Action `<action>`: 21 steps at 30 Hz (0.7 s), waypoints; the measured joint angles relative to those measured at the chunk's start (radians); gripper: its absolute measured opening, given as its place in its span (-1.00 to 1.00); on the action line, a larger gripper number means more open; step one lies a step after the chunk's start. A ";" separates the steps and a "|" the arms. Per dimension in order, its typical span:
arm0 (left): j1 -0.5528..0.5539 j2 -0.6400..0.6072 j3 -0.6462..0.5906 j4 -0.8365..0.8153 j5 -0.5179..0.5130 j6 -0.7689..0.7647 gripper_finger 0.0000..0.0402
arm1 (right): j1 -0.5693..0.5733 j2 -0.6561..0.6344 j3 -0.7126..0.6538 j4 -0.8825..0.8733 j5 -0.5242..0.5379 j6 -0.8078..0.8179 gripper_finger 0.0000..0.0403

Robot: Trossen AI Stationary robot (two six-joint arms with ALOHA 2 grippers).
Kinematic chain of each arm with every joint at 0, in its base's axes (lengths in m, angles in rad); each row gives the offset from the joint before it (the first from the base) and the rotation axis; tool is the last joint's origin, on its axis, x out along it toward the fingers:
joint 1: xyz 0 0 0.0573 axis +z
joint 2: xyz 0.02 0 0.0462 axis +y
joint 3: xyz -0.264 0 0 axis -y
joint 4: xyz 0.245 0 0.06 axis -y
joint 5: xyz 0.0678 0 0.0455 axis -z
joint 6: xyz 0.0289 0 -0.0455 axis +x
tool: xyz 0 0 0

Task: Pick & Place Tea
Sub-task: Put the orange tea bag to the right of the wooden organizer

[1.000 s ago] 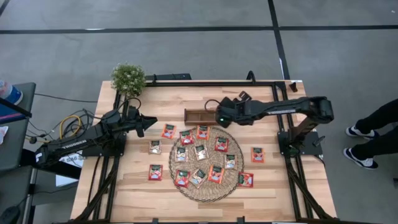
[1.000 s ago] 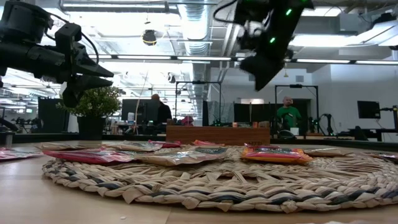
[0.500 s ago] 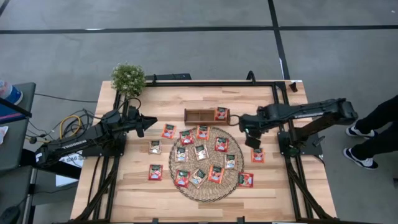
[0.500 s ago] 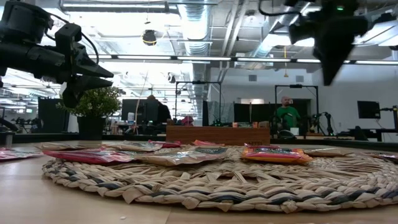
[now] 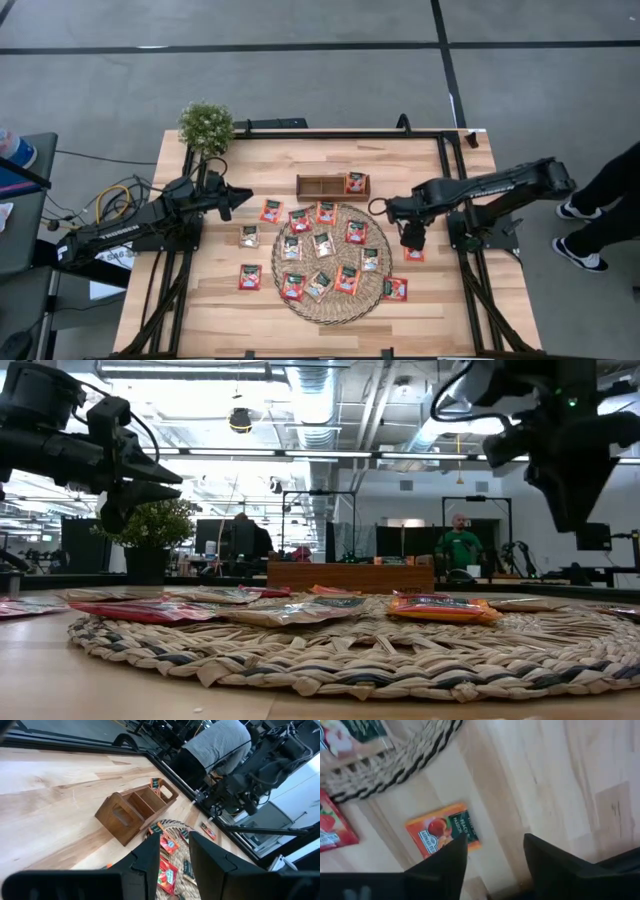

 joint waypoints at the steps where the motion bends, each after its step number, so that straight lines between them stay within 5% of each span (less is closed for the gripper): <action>1: 0.000 0.000 0.000 0.000 0.004 -0.005 -0.53 | 0.007 0.010 -0.004 -0.003 -0.002 -0.004 0.02; 21: 0.000 0.000 0.000 0.003 0.015 -0.036 -0.53 | 0.069 0.049 -0.172 0.174 -0.068 0.010 0.09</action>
